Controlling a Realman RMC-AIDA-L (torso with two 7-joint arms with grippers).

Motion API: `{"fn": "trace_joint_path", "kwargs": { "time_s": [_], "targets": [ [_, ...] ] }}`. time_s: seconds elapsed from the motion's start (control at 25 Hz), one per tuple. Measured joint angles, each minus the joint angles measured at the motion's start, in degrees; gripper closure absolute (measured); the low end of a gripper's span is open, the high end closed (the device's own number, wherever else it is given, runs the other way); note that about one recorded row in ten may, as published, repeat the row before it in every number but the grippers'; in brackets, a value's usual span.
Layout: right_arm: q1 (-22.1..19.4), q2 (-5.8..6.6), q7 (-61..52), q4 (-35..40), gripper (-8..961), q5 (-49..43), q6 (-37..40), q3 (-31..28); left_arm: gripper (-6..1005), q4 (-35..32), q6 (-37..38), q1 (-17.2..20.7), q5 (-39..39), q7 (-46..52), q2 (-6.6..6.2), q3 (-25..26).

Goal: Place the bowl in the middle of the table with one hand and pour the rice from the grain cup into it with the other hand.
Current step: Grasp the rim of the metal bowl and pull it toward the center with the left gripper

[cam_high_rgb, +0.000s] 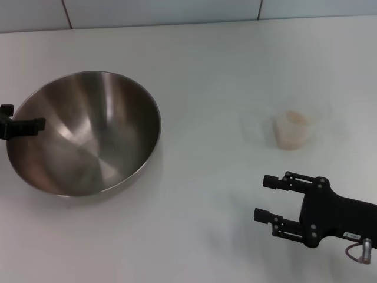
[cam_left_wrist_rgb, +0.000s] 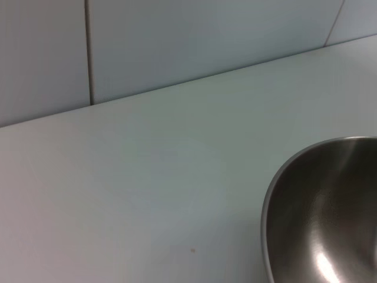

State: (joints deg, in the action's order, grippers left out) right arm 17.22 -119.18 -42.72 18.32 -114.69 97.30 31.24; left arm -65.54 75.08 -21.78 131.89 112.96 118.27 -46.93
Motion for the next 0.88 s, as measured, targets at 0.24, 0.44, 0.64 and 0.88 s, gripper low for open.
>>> {"fn": "trace_joint_path", "kwargs": {
  "time_s": [0.24, 0.44, 0.64, 0.88],
  "targets": [
    [0.0, 0.00, 0.0, 0.0, 300, 0.0, 0.0, 0.0, 156, 0.4, 0.3, -1.2, 3.6, 0.2, -0.01, -0.4],
    [0.0, 0.00, 0.0, 0.0, 300, 0.0, 0.0, -0.2, 361, 0.5, 0.3, -2.1, 6.1, 1.3, 0.16, -0.9],
    [0.0, 0.00, -0.1, 0.0, 301, 0.0, 0.0, -0.5, 561, 0.3, -0.1, -2.4, 6.1, 1.8, 0.26, -1.0],
    [0.0, 0.00, -0.1, 0.0, 301, 0.0, 0.0, -0.6, 691, 0.0, -0.1, -3.0, 6.0, 2.4, 0.24, -0.9]
  ]
}}
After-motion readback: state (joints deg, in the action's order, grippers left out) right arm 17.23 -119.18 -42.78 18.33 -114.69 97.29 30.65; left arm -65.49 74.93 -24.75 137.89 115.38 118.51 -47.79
